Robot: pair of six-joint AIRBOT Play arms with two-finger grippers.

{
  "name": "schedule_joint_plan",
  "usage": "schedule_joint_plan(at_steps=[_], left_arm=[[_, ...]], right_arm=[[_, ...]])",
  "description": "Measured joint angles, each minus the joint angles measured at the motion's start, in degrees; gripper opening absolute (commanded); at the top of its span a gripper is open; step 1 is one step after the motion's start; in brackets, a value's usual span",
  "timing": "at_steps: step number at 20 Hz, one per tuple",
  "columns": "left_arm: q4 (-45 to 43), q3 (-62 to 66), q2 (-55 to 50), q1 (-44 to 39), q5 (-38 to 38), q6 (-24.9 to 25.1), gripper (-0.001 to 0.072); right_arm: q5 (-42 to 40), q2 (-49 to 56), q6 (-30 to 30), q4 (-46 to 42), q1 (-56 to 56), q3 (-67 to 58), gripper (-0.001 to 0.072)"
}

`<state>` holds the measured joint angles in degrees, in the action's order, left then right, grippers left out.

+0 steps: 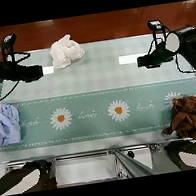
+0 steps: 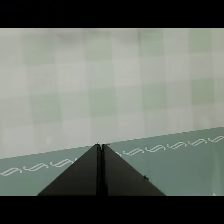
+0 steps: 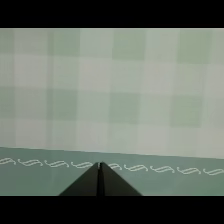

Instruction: Fold the shirts.

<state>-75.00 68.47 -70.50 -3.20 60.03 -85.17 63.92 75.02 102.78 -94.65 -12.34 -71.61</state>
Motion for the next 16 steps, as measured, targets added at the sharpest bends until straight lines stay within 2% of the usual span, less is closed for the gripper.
schedule_joint_plan(at_steps=[16], left_arm=[[0.0, -0.04, -1.44, 0.0, -1.03, -0.04, 0.0028]], right_arm=[[-0.55, 0.0, 0.02, 0.0, 0.0, 0.0, 0.0029]])
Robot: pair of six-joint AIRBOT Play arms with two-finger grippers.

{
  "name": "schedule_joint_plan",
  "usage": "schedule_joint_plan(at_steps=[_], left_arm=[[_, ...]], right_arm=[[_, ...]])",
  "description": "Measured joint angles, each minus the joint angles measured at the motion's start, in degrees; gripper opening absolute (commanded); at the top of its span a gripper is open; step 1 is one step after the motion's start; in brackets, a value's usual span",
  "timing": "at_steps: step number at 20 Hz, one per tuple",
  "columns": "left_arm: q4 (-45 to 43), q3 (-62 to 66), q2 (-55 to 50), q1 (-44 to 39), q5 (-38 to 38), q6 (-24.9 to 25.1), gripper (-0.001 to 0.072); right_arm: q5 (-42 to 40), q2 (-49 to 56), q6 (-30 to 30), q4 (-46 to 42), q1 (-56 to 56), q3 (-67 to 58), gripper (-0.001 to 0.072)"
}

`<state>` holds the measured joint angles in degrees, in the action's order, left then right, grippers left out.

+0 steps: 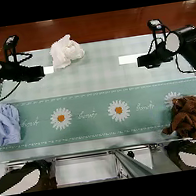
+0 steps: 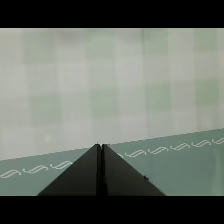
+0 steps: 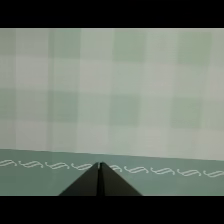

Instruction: Fold the shirts.

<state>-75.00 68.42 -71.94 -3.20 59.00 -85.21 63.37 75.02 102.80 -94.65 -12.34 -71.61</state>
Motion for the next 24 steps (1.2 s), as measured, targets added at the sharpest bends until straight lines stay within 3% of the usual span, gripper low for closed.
schedule_joint_plan(at_steps=[1, 2, 3, 4, 6, 7, 8, 9, 10, 16, 24], left_arm=[[0.0, 0.0, -0.09, 0.0, -0.28, -0.11, 0.0028], [0.0, 0.0, -0.11, 0.0, -0.33, -0.11, 0.0028], [0.0, 0.0, -0.11, 0.0, -0.72, -0.11, 0.0028], [0.0, 0.0, -0.11, 0.0, -0.46, -0.11, 0.0028], [0.02, 0.0, -0.11, 0.0, 2.25, -0.11, 0.0035], [0.0, 0.0, -0.11, 0.0, 4.46, 0.31, 0.01], [0.0, 0.0, -0.11, 0.0, 6.93, 0.98, 0.0278], [0.0, 0.0, -0.11, 0.0, 9.57, 1.64, 0.0515], [0.0, 0.0, -0.09, 0.04, 12.33, 2.16, 0.0705], [-0.52, 0.04, 3.96, 0.07, 21.81, 3.39, 0.0705], [-0.22, -8.92, 30.36, 0.0, 9.33, 1.95, 0.0705]], right_arm=[[-0.44, 0.0, 0.0, 0.0, 0.0, 0.0, 0.0032], [-0.92, 0.0, 0.0, -0.07, 0.0, 0.0, 0.0142], [-1.27, 0.0, 0.09, -0.31, 0.0, 0.0, 0.0461], [-1.42, 0.0, 0.09, -0.72, 0.0, 0.0, 0.0627], [-0.68, -0.35, 0.07, -1.66, 0.0, -0.46, 0.0627], [0.26, -0.81, 0.13, -2.64, 0.0, -0.9, 0.0627], [1.38, -1.6, 0.13, -4.0, 0.0, -1.27, 0.0627], [2.23, -2.73, 0.13, -5.73, 0.02, -1.6, 0.0627], [3.28, -4.37, 0.13, -7.74, 0.15, -1.86, 0.0627], [8.33, -18.32, 2.45, -14.88, 7.17, -0.85, 0.0627], [13.11, -34.21, 2.56, -13.2, 28.17, 22.43, 0.0627]])
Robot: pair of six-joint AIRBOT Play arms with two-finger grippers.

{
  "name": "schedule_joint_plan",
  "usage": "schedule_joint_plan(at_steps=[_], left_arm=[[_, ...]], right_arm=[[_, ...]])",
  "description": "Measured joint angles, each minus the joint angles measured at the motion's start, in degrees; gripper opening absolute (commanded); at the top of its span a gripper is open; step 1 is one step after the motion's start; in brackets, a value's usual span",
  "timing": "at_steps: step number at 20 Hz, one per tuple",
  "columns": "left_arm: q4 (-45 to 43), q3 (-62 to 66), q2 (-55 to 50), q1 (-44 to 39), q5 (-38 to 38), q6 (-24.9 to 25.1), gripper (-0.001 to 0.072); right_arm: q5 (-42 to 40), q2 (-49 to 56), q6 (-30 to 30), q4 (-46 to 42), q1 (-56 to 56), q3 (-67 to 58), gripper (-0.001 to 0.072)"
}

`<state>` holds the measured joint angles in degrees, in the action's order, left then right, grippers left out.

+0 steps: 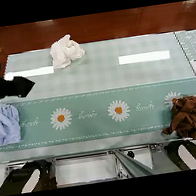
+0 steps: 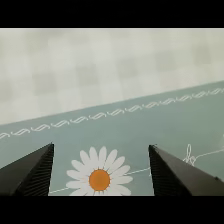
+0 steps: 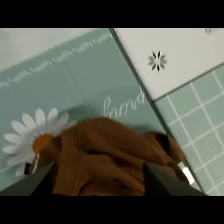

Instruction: Fold the shirts.

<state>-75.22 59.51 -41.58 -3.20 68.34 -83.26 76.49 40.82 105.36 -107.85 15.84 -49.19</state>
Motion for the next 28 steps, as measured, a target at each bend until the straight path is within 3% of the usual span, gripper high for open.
schedule_joint_plan(at_steps=[7, 8, 9, 10, 16, 28], left_arm=[[2.23, -21.09, 6.75, 0.0, -6.36, -2.54, 0.0705], [2.95, -22.62, 6.05, 0.0, -7.26, -2.64, 0.0704], [4.0, -23.8, 5.14, 0.0, -8.59, -2.69, 0.0704], [4.98, -24.63, 4.15, 0.0, -9.62, -2.73, 0.0704], [8.41, -22.91, 0.5, 0.0, -12.74, -1.42, 0.0704], [9.25, -12.48, -0.07, 0.0, -11.41, 1.33, 0.0703]], right_arm=[[-1.97, 6.54, -2.49, 1.68, 6.84, 15.04, 0.0626], [-1.97, 8.7, -2.71, 1.07, 7.08, 15.63, 0.0547], [-2.08, 10.71, -2.99, 0.55, 7.21, 16.04, 0.0216], [-2.01, 12.66, -3.41, 0.2, 7.37, 16.31, 0.0035], [-2.6, 12.96, -7.1, 3.93, 7.54, 7.32, 0.0029], [-9.57, 0.11, -19.37, 35.65, 7.54, -36.96, 0.0027]])
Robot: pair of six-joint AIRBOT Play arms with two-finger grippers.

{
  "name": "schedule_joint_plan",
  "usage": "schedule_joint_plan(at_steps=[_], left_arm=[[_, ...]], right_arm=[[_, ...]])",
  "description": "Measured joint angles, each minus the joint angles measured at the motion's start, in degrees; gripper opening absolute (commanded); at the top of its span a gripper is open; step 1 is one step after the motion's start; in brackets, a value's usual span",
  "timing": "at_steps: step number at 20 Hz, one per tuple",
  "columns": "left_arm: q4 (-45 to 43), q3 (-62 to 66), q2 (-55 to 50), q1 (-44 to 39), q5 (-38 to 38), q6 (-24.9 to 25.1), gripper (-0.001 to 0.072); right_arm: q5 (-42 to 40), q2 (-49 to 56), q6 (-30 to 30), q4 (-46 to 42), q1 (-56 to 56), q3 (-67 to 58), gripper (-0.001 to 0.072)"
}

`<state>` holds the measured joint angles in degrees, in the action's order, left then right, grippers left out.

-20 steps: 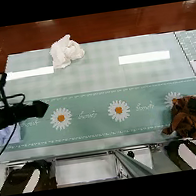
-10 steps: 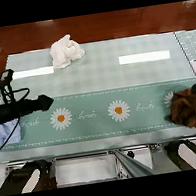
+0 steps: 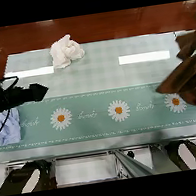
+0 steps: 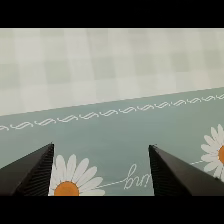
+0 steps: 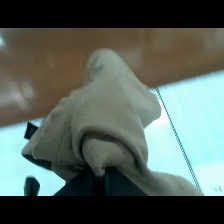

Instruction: Fold the shirts.

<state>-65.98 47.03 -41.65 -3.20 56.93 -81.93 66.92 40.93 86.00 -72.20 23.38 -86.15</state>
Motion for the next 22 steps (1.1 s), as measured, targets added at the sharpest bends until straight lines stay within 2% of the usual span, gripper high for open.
schedule_joint_plan(at_steps=[7, 10, 13, 15, 18, 22], left_arm=[[0.02, 0.33, -0.04, 0.0, 0.07, 0.26, 0.0703], [0.04, 0.33, -0.04, 0.0, 0.07, 0.26, 0.0703], [0.04, 0.33, -0.04, 0.0, 0.07, 0.26, 0.0703], [0.02, 0.33, -0.04, 0.0, 0.07, 0.26, 0.0703], [0.02, 0.33, -0.11, 0.0, 0.07, 0.26, 0.0703], [0.04, -0.07, -0.33, 0.0, 0.07, 0.28, 0.0703]], right_arm=[[1.36, -0.46, -6.21, 22.91, 0.0, -12.74, 0.0027], [4.94, 0.28, -7.1, 30.1, 0.0, -11.56, 0.0027], [7.08, 0.63, -7.69, 35.08, -2.67, -4.72, 0.0027], [6.73, 0.68, -7.76, 34.8, -9.01, 1.7, 0.0027], [1.38, 2.34, -4.76, 28.74, -24.11, 12.11, 0.0027], [-8.11, 12.85, 1.09, 20.46, -46.84, 20.94, 0.0028]])
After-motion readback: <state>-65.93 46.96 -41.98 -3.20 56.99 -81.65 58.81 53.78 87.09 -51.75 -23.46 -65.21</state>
